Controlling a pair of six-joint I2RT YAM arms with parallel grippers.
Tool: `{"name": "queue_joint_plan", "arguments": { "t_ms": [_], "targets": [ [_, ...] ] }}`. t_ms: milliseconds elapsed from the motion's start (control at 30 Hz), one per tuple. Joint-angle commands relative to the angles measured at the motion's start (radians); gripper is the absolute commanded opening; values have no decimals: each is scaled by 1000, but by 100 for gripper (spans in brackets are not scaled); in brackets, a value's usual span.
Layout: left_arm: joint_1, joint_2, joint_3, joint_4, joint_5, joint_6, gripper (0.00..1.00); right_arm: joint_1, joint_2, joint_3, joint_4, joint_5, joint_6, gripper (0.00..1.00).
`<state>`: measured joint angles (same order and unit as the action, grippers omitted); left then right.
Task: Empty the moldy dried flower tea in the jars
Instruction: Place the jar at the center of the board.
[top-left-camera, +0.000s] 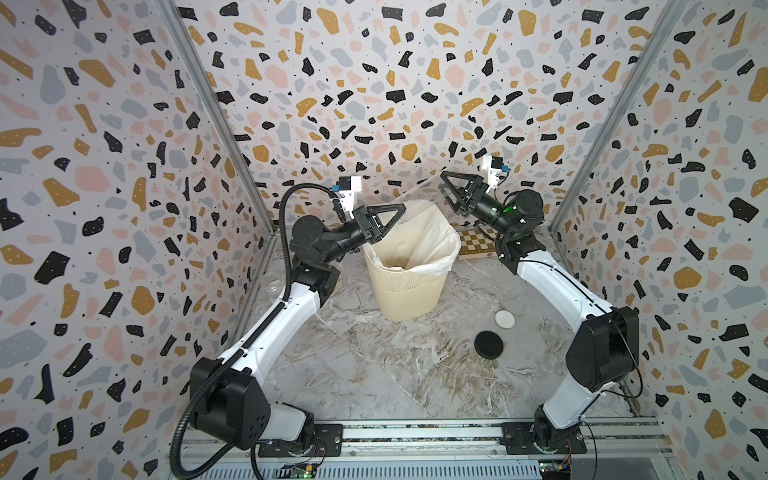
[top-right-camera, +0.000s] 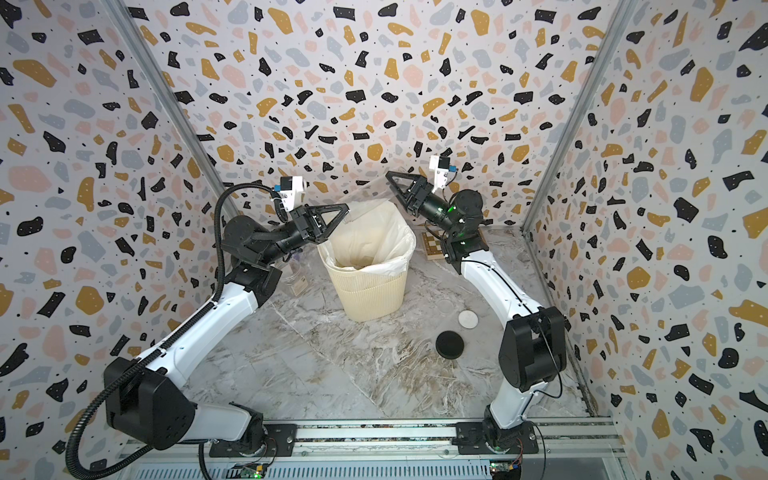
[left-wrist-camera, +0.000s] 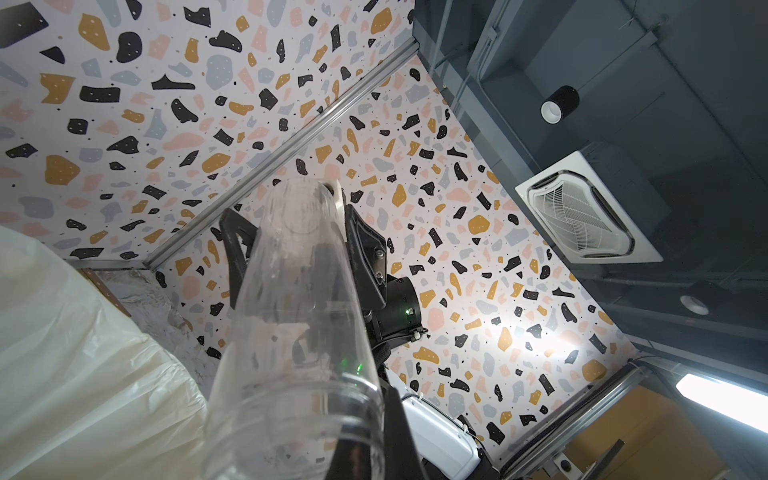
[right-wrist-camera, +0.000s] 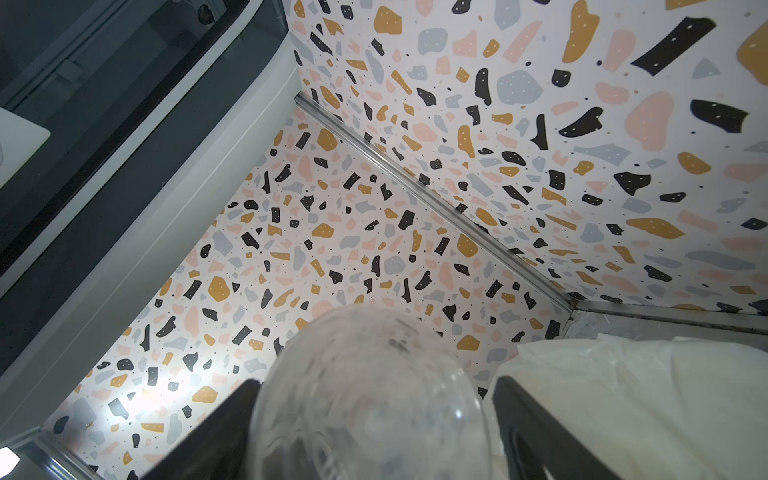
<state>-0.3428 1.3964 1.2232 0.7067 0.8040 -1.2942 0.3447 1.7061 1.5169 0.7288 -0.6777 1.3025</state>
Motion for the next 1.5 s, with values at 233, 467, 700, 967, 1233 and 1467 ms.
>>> {"name": "queue_joint_plan", "arguments": {
  "t_ms": [233, 467, 700, 967, 1233, 1467],
  "targets": [
    [59, -43, 45, -66, 34, 79, 4, -104, -85, -65, 106, 55, 30, 91],
    [181, -92, 139, -408, 31, 239, 4, -152, -122, -105, 72, 69, -14, 91],
    [371, -169, 273, -870, -20, 508, 4, -165, -207, -193, -11, 97, -124, 91],
    [475, -225, 423, -1485, -322, 863, 4, -194, -239, -294, -2, 70, -121, 91],
    [479, -281, 268, -1622, -397, 836, 6, -204, -284, -382, -12, 79, -164, 90],
    [479, -246, 240, -1734, -473, 857, 5, -237, -295, -432, -3, 81, -157, 90]
  ]
}}
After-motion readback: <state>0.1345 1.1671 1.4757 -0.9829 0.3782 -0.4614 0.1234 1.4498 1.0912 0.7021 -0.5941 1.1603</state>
